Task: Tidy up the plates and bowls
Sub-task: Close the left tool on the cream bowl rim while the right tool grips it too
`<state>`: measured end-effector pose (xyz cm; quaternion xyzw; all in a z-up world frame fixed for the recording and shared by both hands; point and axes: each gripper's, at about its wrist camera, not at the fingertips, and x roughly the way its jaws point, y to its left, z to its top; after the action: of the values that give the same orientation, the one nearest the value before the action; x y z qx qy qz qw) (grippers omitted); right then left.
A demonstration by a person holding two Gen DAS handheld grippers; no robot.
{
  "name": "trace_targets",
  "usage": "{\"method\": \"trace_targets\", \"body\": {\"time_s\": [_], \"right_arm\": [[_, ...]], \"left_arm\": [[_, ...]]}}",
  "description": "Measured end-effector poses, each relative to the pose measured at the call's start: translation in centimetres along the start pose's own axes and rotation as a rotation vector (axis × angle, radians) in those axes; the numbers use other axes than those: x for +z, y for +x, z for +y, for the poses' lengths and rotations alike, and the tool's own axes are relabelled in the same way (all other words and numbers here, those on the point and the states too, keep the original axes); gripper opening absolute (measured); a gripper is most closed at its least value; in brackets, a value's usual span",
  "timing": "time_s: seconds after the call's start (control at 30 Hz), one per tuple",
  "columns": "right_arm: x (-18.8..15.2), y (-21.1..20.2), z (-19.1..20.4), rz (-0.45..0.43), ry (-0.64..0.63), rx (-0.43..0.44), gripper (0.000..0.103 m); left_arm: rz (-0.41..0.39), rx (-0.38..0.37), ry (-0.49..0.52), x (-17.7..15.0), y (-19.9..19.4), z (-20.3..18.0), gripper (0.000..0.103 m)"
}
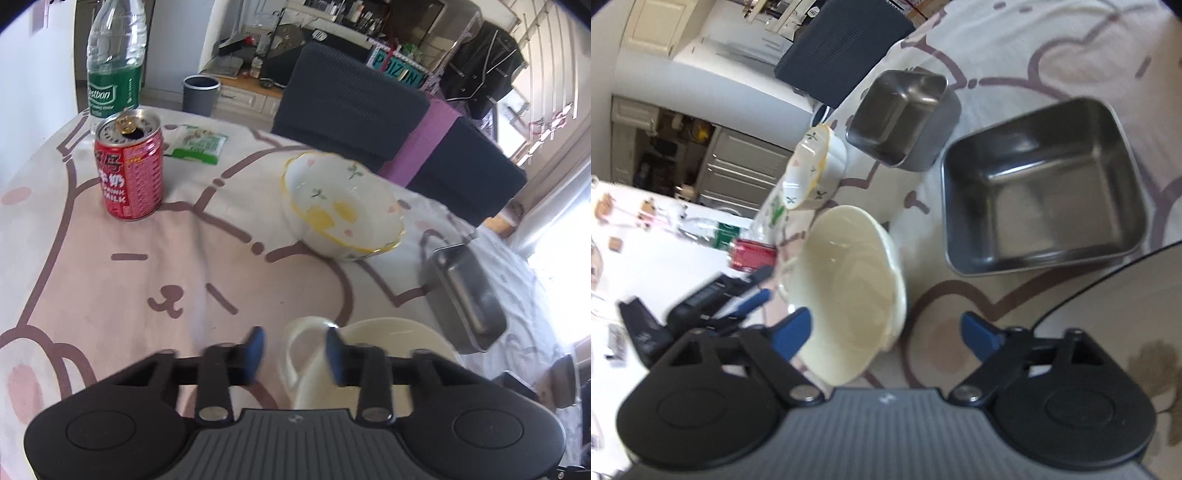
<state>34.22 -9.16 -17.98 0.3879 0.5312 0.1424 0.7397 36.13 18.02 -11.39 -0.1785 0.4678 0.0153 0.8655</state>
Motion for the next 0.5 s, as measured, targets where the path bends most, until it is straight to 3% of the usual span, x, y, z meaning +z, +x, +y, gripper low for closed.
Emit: {"method": "trace_targets", "body": {"time_s": [0.03, 0.07, 0.27, 0.5], "right_arm": [[0.0, 0.1, 0.0, 0.001, -0.005, -0.008, 0.081], [0.0, 0.1, 0.0, 0.002, -0.01, -0.013, 0.078], [0.2, 1.1, 0.3, 0.016, -0.033, -0.033, 0.064], [0.5, 2.5, 1.0, 0.011, -0.093, -0.068, 0.039]], "left_arm": [[0.003, 0.013, 0.004, -0.1, 0.2, 0.0, 0.016], [0.005, 0.007, 0.006, -0.1, 0.3, 0.0, 0.015], [0.001, 0.067, 0.09, -0.8, 0.5, -0.8, 0.015], [-0.027, 0.068, 0.058, -2.4, -1.0, 0.8, 0.015]]}}
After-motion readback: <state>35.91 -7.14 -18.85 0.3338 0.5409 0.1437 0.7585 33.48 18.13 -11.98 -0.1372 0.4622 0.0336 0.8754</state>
